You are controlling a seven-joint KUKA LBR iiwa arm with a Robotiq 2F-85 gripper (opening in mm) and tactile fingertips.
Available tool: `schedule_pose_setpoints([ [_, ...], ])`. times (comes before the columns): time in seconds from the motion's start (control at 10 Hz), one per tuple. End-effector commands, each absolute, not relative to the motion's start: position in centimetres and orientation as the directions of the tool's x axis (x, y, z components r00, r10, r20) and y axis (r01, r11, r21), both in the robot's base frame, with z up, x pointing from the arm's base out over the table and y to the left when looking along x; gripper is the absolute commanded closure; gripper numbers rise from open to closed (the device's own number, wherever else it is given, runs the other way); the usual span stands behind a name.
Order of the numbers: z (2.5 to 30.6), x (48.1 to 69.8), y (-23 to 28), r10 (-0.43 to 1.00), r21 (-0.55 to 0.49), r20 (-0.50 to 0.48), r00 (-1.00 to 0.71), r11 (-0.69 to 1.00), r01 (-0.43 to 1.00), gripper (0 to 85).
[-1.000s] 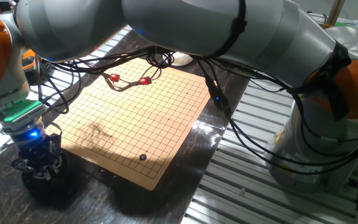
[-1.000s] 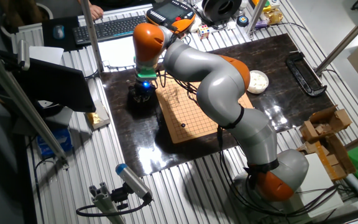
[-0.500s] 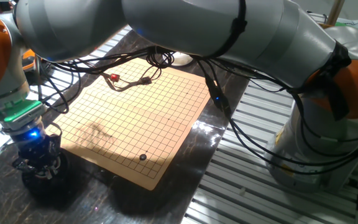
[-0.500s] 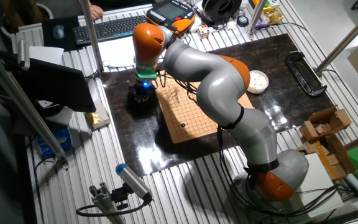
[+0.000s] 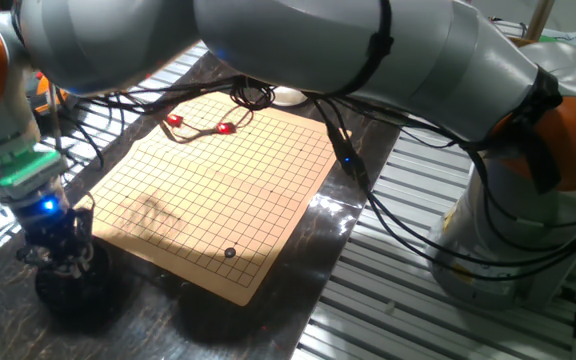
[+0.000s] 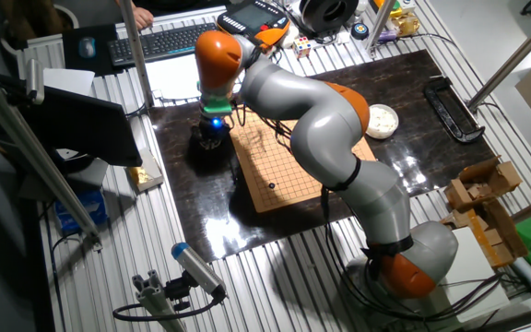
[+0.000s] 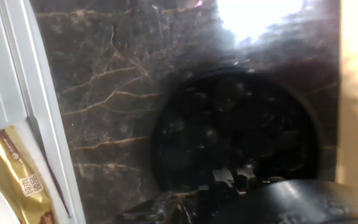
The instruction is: Play the first move as black on the 3-4 point in the upper right corner of the Go board
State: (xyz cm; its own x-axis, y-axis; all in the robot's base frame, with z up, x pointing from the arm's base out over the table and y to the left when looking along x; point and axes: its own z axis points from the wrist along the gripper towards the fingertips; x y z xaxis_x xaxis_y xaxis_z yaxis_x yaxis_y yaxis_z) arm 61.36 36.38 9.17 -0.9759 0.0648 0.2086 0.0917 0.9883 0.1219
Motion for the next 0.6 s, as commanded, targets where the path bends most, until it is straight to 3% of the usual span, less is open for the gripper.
schedule_pose_setpoints([
  [0.0,10.0,61.6,35.6,0.056,0.108,0.208,-0.977,0.991,0.080,78.0],
  [0.5,13.5,60.9,30.9,0.023,0.034,0.185,-0.982,0.999,0.029,81.7],
])
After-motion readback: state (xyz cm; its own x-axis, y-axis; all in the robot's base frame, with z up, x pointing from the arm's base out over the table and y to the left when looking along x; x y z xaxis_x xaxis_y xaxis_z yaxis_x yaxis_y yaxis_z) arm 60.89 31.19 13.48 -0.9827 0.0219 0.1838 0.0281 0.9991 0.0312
